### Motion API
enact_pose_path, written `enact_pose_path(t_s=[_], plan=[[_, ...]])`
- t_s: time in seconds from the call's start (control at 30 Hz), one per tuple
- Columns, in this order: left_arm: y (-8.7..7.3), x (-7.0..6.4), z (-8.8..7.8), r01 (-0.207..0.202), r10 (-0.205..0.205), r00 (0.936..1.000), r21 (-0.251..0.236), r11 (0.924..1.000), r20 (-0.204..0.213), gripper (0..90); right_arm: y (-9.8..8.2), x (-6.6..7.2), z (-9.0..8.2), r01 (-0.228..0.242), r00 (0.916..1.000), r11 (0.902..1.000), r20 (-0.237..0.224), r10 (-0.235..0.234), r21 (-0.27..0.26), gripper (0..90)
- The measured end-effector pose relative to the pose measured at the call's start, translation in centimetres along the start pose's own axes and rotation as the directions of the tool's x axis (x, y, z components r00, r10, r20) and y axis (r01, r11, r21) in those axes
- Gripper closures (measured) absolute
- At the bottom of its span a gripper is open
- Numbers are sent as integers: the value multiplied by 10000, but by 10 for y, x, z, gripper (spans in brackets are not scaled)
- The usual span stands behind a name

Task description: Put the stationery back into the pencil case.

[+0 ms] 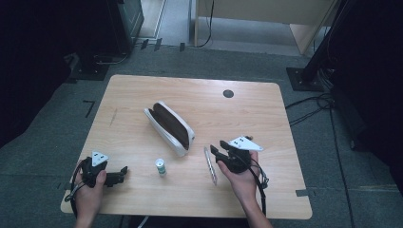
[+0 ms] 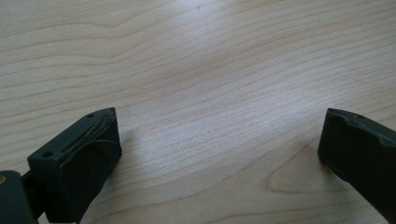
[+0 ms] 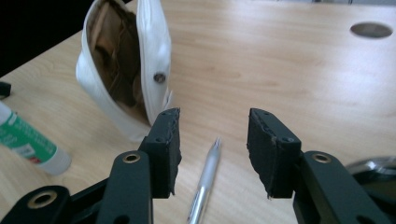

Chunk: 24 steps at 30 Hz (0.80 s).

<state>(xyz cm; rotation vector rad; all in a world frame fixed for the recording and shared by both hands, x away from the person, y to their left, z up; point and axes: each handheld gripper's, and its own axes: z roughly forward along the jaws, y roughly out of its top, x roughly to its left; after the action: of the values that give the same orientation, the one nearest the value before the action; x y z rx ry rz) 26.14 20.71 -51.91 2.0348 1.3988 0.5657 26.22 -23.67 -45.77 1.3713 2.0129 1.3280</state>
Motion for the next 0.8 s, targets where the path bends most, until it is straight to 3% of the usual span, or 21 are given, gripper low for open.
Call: enact_pose_path(t_s=[0.37,0.63,0.8], plan=[[0,0,0,5,-5,10000,-2,10000,1,0,-35,4,11,-165,9997,9968,-157,178,776,635],[0,0,0,7,-7,10000,-1,10000,0,0,-29,-1,33,-219,9998,9935,-13,222,1117,679],[0,0,0,4,-4,10000,-3,10000,-2,0,-25,-11,32,-471,9986,9951,263,450,864,682]])
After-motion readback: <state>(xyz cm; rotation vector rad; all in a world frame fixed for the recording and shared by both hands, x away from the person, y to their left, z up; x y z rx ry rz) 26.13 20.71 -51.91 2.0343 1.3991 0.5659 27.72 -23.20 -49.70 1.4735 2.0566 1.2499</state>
